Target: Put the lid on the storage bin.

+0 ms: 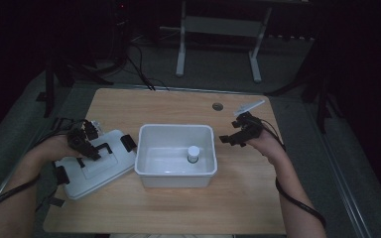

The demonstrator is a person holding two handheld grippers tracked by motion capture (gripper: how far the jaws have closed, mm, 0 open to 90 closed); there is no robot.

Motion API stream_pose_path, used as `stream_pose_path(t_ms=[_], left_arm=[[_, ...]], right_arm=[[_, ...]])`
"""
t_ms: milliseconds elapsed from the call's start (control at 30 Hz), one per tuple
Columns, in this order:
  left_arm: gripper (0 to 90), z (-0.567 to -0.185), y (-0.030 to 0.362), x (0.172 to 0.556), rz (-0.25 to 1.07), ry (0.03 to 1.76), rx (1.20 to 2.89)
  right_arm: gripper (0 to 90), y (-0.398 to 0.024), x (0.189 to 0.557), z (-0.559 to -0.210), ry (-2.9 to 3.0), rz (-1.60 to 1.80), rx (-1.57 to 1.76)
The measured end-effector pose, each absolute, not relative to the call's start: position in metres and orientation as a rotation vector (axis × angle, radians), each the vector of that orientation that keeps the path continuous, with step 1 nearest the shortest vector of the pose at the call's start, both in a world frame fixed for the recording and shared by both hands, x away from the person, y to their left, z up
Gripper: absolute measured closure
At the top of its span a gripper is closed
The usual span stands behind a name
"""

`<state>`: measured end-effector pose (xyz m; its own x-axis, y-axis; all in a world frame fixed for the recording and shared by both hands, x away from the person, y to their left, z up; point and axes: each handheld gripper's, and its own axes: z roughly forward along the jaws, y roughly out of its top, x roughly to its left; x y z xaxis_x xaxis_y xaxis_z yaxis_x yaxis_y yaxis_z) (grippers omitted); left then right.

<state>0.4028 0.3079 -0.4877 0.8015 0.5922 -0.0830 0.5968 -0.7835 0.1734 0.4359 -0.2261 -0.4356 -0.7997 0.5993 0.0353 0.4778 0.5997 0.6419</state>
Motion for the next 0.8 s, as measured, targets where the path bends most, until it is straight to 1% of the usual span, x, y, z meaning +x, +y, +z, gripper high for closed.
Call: stream_pose_path(t_ms=[33, 67, 233, 300, 367, 533, 667, 800], left_arm=[[73.1, -0.488, 0.307, 0.403, -0.028, 0.929, 2.8], [73.2, -0.488, 0.307, 0.403, -0.029, 0.93, 2.801], [82.1, -0.487, 0.306, 0.405, -0.03, 0.924, 2.802], [82.3, -0.486, 0.306, 0.404, -0.046, 0.919, 2.798], [83.1, -0.486, 0.307, 0.404, -0.054, 0.926, 2.798], [83.5, -0.481, 0.31, 0.401, -0.032, 0.922, 2.808], [83.5, -0.471, 0.315, 0.397, -0.02, 0.916, 2.797], [83.5, -0.457, 0.319, 0.393, 0.001, 0.915, 2.802]], right_arm=[[14.0, -0.232, 0.435, -0.44, 2.637, 0.975, 0.916], [14.0, -0.237, 0.435, -0.445, 2.633, 0.973, 0.936], [14.1, -0.257, 0.427, -0.467, 2.628, 0.963, 1.006], [14.1, -0.26, 0.424, -0.472, 2.629, 0.972, 1.014], [14.1, -0.269, 0.413, -0.486, 2.614, 1.011, 1.036], [14.1, -0.281, 0.396, -0.509, 2.584, 1.064, 1.061], [14.1, -0.286, 0.386, -0.523, 2.564, 1.083, 1.071], [14.1, -0.291, 0.378, -0.529, 2.534, 1.112, 1.092]])
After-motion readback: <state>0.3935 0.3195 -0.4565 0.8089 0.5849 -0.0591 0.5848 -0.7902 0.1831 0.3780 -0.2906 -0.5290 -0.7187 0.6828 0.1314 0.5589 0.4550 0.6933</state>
